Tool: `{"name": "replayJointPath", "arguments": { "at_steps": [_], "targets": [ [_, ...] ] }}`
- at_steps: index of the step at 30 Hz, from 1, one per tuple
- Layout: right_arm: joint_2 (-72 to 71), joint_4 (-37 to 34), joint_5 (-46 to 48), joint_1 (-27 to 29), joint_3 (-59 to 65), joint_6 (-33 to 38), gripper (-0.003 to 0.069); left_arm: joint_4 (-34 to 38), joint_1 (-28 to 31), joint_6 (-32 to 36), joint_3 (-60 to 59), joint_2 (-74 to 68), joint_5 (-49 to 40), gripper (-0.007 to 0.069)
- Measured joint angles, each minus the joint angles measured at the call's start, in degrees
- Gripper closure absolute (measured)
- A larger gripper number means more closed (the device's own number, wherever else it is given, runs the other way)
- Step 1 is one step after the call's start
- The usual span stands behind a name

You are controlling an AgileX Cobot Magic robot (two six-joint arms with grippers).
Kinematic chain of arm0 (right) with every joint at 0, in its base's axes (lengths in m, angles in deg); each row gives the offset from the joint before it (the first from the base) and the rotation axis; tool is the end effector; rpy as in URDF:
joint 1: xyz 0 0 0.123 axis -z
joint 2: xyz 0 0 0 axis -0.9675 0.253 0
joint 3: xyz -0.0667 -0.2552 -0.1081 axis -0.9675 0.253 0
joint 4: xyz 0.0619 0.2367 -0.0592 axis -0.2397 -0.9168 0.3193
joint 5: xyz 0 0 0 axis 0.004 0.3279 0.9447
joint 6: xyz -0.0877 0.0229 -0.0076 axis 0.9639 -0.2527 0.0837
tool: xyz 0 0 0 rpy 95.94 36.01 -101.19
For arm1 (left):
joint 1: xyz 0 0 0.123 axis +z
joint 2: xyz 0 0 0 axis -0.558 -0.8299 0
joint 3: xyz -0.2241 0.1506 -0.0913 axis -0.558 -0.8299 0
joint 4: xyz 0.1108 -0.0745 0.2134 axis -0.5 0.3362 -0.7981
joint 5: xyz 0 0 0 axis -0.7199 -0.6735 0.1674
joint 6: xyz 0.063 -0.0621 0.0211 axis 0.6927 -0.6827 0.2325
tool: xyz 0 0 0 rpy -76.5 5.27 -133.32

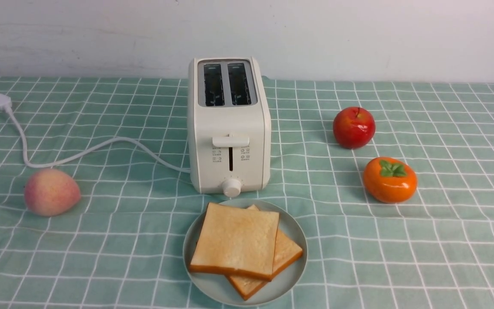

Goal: Take toasted bread from bread machine on blue coffee table place on plate.

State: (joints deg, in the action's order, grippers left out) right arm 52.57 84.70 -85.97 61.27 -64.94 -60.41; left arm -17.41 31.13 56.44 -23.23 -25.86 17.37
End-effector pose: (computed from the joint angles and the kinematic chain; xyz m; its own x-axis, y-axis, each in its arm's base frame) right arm 0.0925 0.0232 0.2475 -0.1735 0.0725 -0.9822 -0.2257 0.9678 0.1113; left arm 0.0518 -0.0018 0.1675 -0.3254 -0.2777 -0.9039 -0.0577 0.9599 -0.2742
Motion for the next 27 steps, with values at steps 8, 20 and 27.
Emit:
{"name": "replayJointPath", "arguments": {
  "at_steps": [8,20,27],
  "targets": [
    [-0.2,0.0,0.0,1.0,0.0,0.0,0.0493,0.0,7.7,0.0,0.0,0.0,0.0,0.0557],
    [-7.6,0.1,0.0,15.1,0.0,0.0,0.0474,0.0,7.9,0.0,0.0,0.0,0.0,0.0550],
    [-9.2,0.1,0.0,20.2,0.0,0.0,0.0461,0.0,7.9,0.0,0.0,0.0,0.0,0.0542]
  ]
}}
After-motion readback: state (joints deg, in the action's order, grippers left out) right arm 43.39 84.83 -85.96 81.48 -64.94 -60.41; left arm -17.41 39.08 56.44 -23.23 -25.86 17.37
